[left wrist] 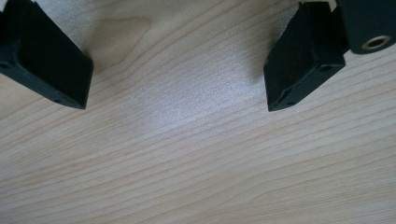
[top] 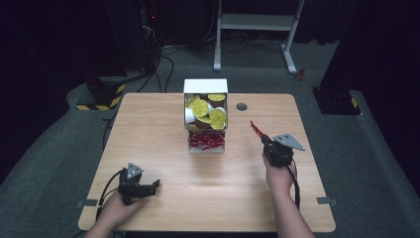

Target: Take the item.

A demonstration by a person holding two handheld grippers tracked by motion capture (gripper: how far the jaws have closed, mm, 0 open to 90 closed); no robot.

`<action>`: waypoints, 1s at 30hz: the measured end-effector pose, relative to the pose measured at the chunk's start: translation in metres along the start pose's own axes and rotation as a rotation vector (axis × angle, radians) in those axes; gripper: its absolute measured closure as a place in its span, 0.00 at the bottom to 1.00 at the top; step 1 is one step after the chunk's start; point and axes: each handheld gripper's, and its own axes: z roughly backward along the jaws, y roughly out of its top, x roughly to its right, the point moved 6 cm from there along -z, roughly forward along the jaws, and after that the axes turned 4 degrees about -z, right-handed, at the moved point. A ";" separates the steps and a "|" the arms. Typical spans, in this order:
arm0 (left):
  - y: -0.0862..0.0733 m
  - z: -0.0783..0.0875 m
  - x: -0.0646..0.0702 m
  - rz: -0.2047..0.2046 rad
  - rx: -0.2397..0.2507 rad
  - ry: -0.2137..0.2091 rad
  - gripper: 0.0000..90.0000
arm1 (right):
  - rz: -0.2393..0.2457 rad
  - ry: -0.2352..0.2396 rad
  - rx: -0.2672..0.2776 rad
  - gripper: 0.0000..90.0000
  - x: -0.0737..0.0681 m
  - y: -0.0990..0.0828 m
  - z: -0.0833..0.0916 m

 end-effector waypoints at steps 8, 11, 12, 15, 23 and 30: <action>0.000 0.000 0.000 0.000 0.000 0.001 0.09 | -0.005 -0.037 -0.036 0.99 0.010 -0.007 -0.016; 0.000 0.000 0.000 0.000 0.000 0.001 0.09 | -0.007 -0.046 -0.052 0.99 0.012 -0.011 -0.023; 0.000 0.000 0.000 0.000 0.000 0.001 0.09 | -0.011 -0.047 -0.053 0.99 0.013 -0.012 -0.025; 0.000 0.000 0.000 0.000 0.000 0.000 0.09 | -0.016 -0.057 -0.067 0.99 0.014 -0.015 -0.029; 0.000 0.000 0.000 0.000 0.002 -0.001 0.09 | -0.001 -0.077 -0.143 0.96 0.011 -0.033 -0.047; 0.000 0.000 0.000 -0.001 0.002 -0.002 0.09 | 0.006 -0.085 -0.207 0.94 0.009 -0.049 -0.057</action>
